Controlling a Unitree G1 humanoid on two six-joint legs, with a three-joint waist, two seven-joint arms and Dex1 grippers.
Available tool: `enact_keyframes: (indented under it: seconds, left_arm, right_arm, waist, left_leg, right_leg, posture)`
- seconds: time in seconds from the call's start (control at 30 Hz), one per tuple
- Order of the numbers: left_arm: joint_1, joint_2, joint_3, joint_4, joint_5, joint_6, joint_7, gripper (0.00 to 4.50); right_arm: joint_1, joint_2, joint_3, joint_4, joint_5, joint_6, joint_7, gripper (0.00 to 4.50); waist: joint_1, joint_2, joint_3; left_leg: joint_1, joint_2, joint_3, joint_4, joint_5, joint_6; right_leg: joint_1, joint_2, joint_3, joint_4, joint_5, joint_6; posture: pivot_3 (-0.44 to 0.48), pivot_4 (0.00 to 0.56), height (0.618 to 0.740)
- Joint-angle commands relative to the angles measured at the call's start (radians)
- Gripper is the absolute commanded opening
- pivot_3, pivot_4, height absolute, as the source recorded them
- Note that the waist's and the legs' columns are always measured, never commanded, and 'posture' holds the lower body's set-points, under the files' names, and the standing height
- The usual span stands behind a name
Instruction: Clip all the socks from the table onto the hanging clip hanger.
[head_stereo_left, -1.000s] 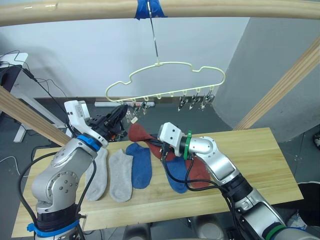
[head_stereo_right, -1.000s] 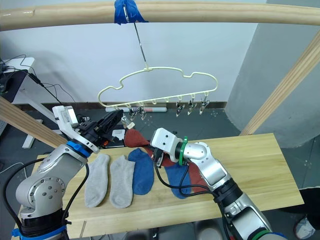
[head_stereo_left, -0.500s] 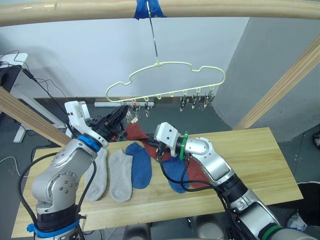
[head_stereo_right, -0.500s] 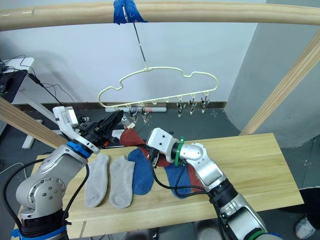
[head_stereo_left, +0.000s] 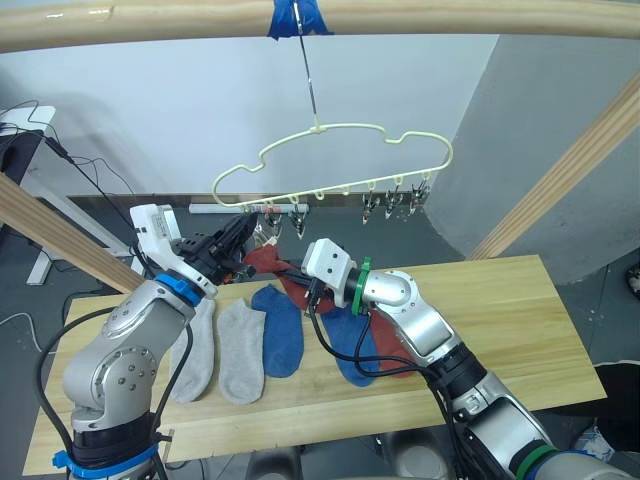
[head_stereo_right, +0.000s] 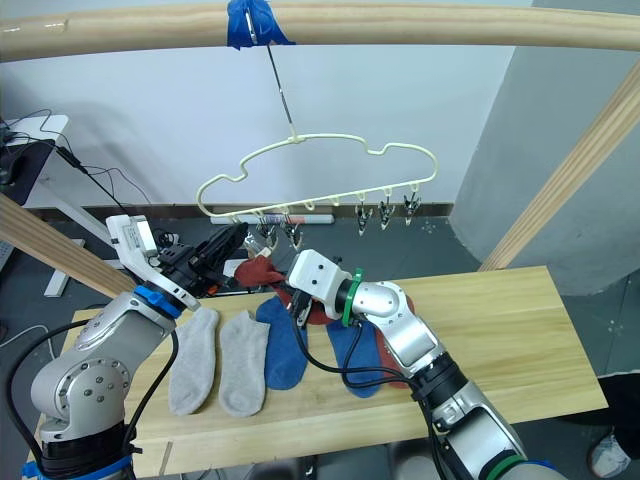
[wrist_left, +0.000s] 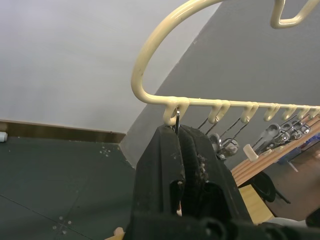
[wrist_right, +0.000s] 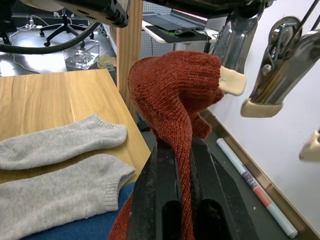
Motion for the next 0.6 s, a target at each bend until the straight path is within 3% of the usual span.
enact_keyframes:
  seconds: [0.03, 0.13, 0.43, 0.6]
  left_arm:
    - [0.002, -0.003, 0.004, -0.039, -0.020, -0.003, 0.013, 0.00]
    - [-0.002, -0.004, 0.005, -0.032, -0.022, -0.010, 0.012, 0.65]
    - [0.030, 0.017, 0.007, -0.057, -0.037, -0.001, 0.001, 3.34]
    - [0.059, 0.035, 0.011, -0.065, -0.025, -0.012, -0.005, 3.34]
  right_arm:
    - [-0.015, 0.015, -0.011, -0.023, 0.000, -0.024, -0.006, 0.04]
    - [-0.016, 0.015, -0.010, -0.022, 0.001, -0.024, -0.004, 0.00]
    - [-0.019, 0.022, -0.008, -0.023, 0.006, -0.014, 0.003, 0.00]
    - [-0.017, 0.030, -0.014, -0.027, 0.017, 0.010, 0.006, 0.00]
  waist:
    - [0.000, 0.000, 0.000]
    - [0.000, 0.000, 0.000]
    - [0.000, 0.000, 0.000]
    - [0.000, 0.000, 0.000]
  left_leg:
    - [0.000, 0.000, 0.000, 0.000, 0.000, 0.000]
    - [0.000, 0.000, 0.000, 0.000, 0.000, 0.000]
    - [0.000, 0.000, 0.000, 0.000, 0.000, 0.000]
    - [0.000, 0.000, 0.000, 0.000, 0.000, 0.000]
  right_leg:
    - [0.000, 0.000, 0.000, 0.000, 0.000, 0.000]
    - [0.000, 0.000, 0.000, 0.000, 0.000, 0.000]
    - [0.000, 0.000, 0.000, 0.000, 0.000, 0.000]
    - [0.000, 0.000, 0.000, 0.001, 0.000, 0.000]
  posture:
    - [-0.151, 0.271, 0.714]
    - [-0.150, 0.270, 0.714]
    - [-0.147, 0.269, 0.714]
    - [-0.144, 0.268, 0.714]
